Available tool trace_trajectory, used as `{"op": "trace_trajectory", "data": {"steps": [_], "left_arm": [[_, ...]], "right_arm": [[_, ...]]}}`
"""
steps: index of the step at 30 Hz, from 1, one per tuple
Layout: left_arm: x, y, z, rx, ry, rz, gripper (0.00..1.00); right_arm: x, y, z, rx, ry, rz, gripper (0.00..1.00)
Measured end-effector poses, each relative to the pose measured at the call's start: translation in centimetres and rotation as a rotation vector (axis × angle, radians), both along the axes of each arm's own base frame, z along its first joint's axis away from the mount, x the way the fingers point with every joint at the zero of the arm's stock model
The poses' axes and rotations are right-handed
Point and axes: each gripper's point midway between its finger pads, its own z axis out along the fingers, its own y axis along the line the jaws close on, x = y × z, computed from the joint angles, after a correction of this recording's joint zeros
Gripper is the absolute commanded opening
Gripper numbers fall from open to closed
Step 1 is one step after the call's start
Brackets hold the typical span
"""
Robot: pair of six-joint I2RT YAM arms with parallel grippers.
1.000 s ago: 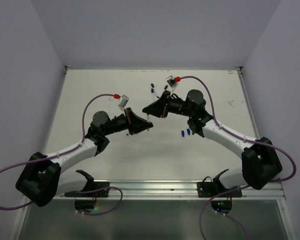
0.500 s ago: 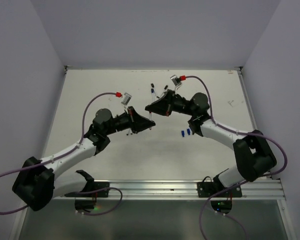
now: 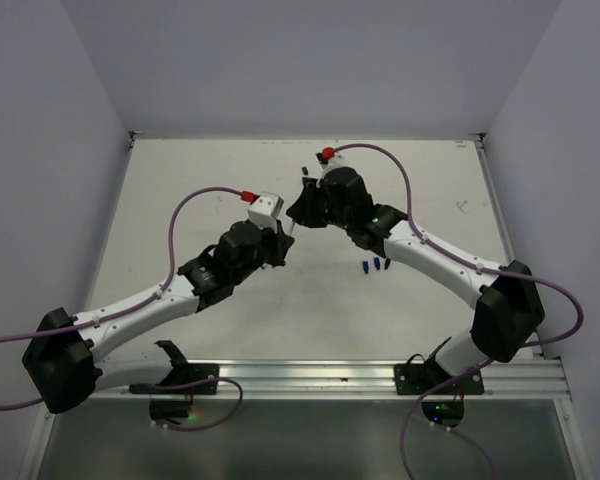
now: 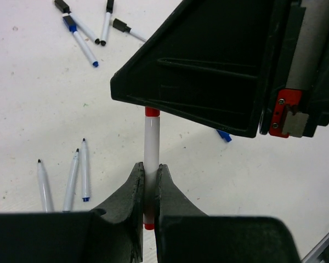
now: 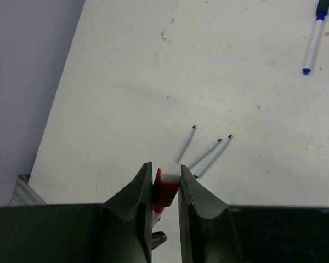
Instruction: Open the pen caps
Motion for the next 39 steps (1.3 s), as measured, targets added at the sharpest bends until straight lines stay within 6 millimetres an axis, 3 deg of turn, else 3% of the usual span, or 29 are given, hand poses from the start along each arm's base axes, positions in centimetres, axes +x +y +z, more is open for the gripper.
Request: {"op": "trace_trajectory", "data": {"steps": [5,14,20,25,33,36,39], "left_arm": [[-0.3,-1.0,0.3,-0.047,0.007,-0.097,0.00],[-3.1,-2.7,1.6,-0.552,0.077,-0.346,0.00],[-4.4,-3.7,4.1,-0.838,0.228,-0.397,0.00],[-4.9,-4.0,5.8,-0.962,0.295,-0.436,0.00],[-6.5,-4.4,7.2,-0.994,0.337,-0.550,0.00],[-6.2,-3.8,6.6,-0.850,0.246,-0.526,0.00],[-3.7,-3.3,6.2,-0.602,0.160,-0.338,0.00]], "right_arm": [[0.1,-0.7,-0.1,-0.039,0.018,-0.042,0.00],[-1.8,-1.0,0.2,0.223,0.084,0.071,0.00],[-2.9,-0.3,3.5,0.478,0.031,0.228,0.00],[-3.8,0.9,5.8,0.616,0.004,0.398,0.00],[-6.1,1.4,7.2,0.766,0.027,0.646,0.00],[-6.0,1.5,6.8,0.724,0.012,0.649,0.00],[-4.0,1.8,6.7,0.590,-0.026,0.534,0.00]]}}
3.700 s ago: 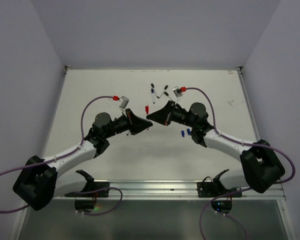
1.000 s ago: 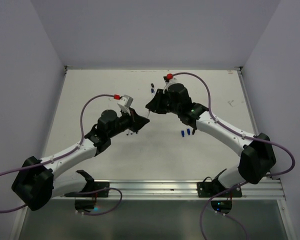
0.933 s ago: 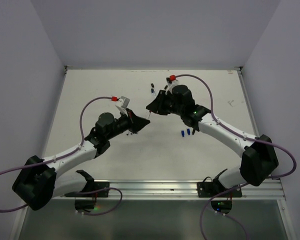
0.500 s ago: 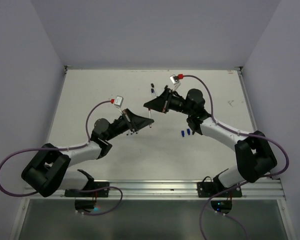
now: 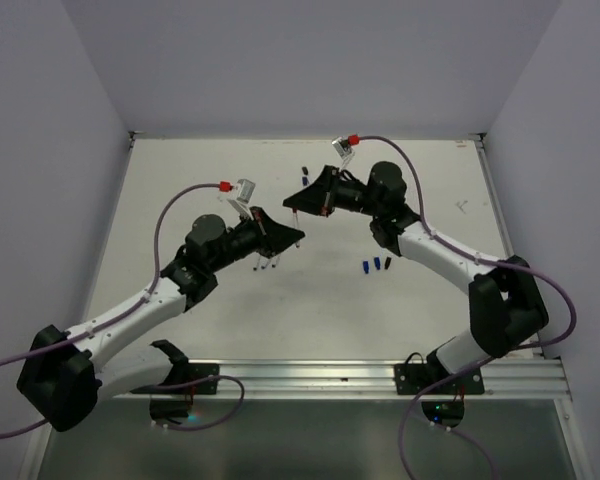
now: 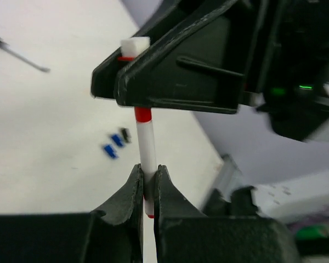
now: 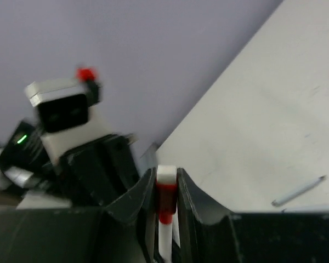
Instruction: Open the pen caps
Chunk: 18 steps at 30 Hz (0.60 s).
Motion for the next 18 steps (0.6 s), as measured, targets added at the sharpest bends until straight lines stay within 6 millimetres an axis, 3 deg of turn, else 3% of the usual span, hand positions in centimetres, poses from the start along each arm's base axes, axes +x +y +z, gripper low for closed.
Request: {"op": "trace_trajectory", "data": {"steps": [3,5,7,9,12,14,18], "left_arm": [[2.7,2.3,0.5,0.207,-0.088,0.217,0.00],[3.3,3.7,0.1,0.308,-0.114,0.305,0.00],[3.3,5.1,-1.5,0.419,-0.116,0.368,0.00],[3.6,6.5,-2.7,0.504,-0.119,0.424,0.00],[4.2,8.0,-3.8,0.588,-0.120,0.487,0.00],[4.3,8.2,-4.3,0.619,-0.123,0.488,0.00],[4.8,8.1,-6.0,0.701,-0.113,0.464,0.00]], "right_arm": [[3.2,0.5,0.9,-0.176,-0.050,-0.242,0.00],[5.1,0.6,0.1,-0.326,-0.047,-0.417,0.00],[7.4,-1.1,-1.8,-0.486,-0.040,-0.584,0.00],[9.5,-4.6,-5.8,-0.695,-0.005,-0.750,0.00],[9.8,-9.8,-12.1,-1.012,0.050,-0.870,0.00],[9.1,-11.5,-14.2,-1.142,0.060,-0.882,0.00],[8.3,-12.8,-15.0,-1.230,0.057,-0.874,0.00]]}}
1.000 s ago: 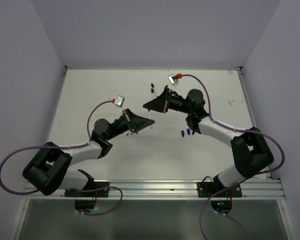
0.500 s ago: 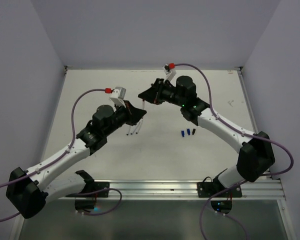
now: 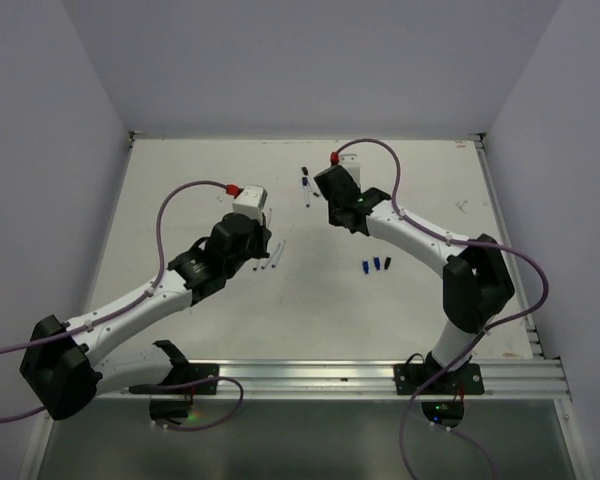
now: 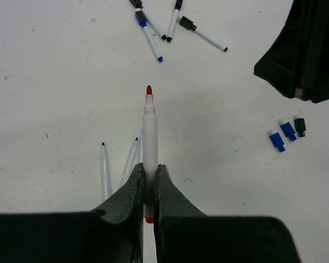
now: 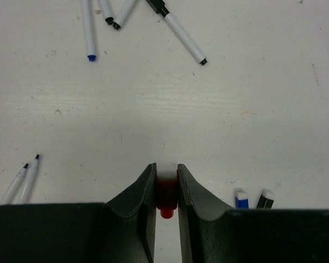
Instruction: Open the pen caps
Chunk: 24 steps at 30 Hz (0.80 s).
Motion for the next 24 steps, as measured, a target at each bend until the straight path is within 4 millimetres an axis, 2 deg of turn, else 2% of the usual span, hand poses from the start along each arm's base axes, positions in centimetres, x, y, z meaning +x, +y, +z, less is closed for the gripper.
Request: {"op": "trace_trajectory", "data": {"steps": [2,4,7,9,10,12,16,19,24], "left_arm": [[0.4,0.0,-1.4,0.047,0.027,0.000,0.00],[0.6,0.6,-3.2,0.070,0.069,-0.006,0.00],[1.7,4.5,-5.6,0.098,0.123,0.078,0.00],[2.6,7.1,-6.2,0.118,0.133,0.152,0.00],[2.8,7.9,-6.3,0.127,0.131,0.175,0.00],[3.0,8.6,-6.6,0.141,0.128,0.199,0.00],[2.6,9.3,-7.8,0.162,0.136,0.214,0.00],[2.2,9.7,-9.1,0.171,0.159,0.228,0.00],[1.5,10.3,-11.7,0.162,0.209,0.278,0.00]], "right_arm": [[0.1,-0.8,-0.3,-0.011,0.014,-0.009,0.00],[0.4,-2.7,-1.2,0.002,0.046,-0.034,0.00],[0.2,-8.3,-3.6,0.009,0.119,-0.128,0.00],[-0.7,-12.3,-4.9,0.002,0.168,-0.205,0.00],[-1.3,-14.5,-5.5,-0.001,0.194,-0.253,0.00],[-2.4,-16.7,-6.1,-0.009,0.222,-0.300,0.00],[-4.4,-16.9,-7.6,-0.018,0.272,-0.291,0.00],[-6.1,-16.6,-9.2,-0.022,0.324,-0.273,0.00],[-8.2,-17.1,-11.1,-0.043,0.382,-0.278,0.00]]}}
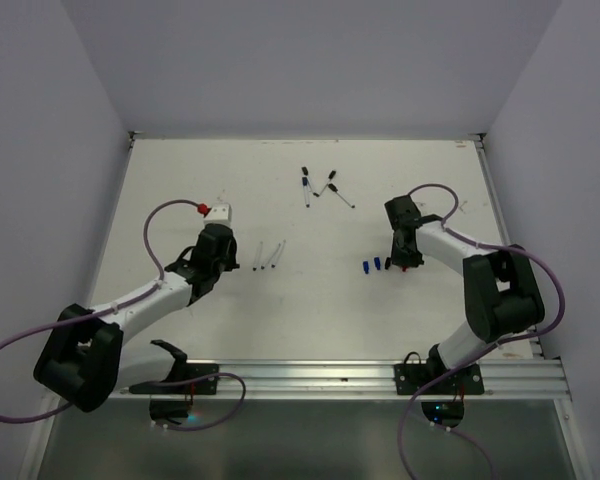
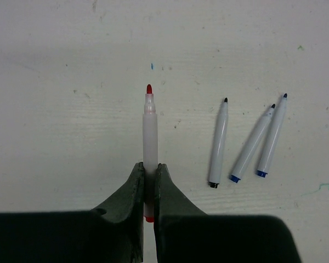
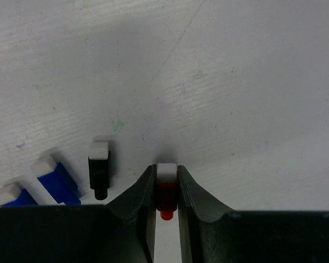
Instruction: Open the pen caps
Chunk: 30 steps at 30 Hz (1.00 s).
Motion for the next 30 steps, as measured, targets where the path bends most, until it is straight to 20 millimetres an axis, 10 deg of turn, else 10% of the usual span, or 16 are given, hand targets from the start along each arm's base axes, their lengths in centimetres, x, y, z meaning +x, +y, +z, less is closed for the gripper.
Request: {"op": "trace_trajectory", "data": {"steps": [18,30], "left_arm": [[0.5,-2.9,-5.6,-0.075,0.114,-0.086,0.00],[0.4,-4.1,-5.2,-0.127,0.109,-0.126,0.27]], "right_arm": [[0.6,1.1,-0.5,0.057,-0.029,0.020,0.37],[2.3,1.5,2.3,0.066,-0.083,0.046,0.50]]}}
